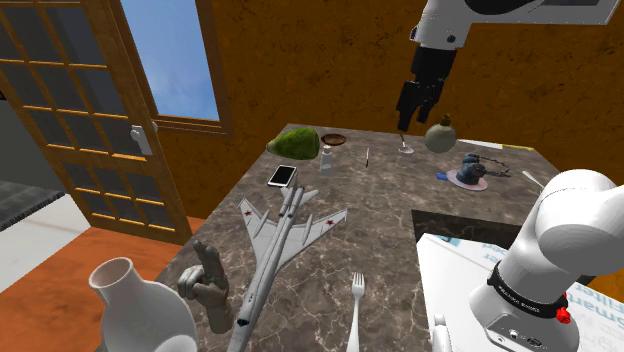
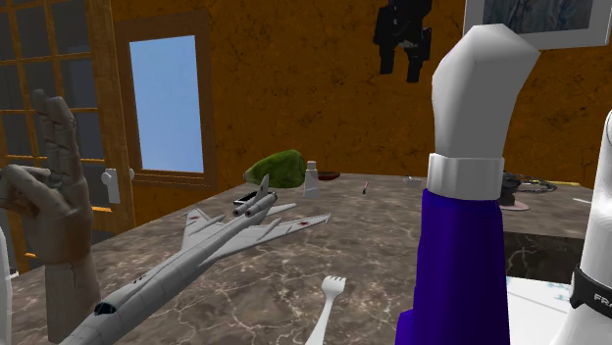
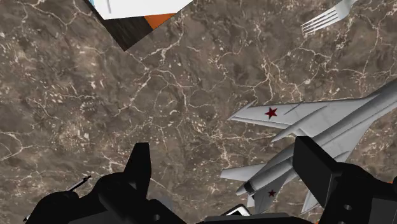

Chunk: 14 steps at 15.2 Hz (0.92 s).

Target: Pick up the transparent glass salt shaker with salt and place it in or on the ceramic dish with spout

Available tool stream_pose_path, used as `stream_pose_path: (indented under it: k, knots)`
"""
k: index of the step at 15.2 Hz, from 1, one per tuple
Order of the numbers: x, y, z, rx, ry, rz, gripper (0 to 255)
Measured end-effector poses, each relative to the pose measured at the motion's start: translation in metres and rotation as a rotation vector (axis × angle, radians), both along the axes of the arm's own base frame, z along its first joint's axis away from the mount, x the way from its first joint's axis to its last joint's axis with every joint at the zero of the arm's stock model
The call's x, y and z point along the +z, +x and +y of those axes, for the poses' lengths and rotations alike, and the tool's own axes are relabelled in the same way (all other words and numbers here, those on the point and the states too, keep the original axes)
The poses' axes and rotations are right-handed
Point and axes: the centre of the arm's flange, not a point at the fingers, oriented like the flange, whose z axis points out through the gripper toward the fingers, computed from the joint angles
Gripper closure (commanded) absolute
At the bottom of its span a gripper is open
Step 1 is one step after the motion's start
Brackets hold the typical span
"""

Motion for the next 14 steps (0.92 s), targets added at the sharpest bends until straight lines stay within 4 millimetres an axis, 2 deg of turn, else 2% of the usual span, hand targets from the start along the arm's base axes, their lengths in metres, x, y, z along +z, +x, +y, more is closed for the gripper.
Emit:
stream_pose_path:
  k: [3,14]
  knots:
    - [-0.008,0.011,-0.003,0.007,-0.003,-0.006,0]
    - [-0.091,0.11,-0.038,0.07,-0.034,-0.07,0]
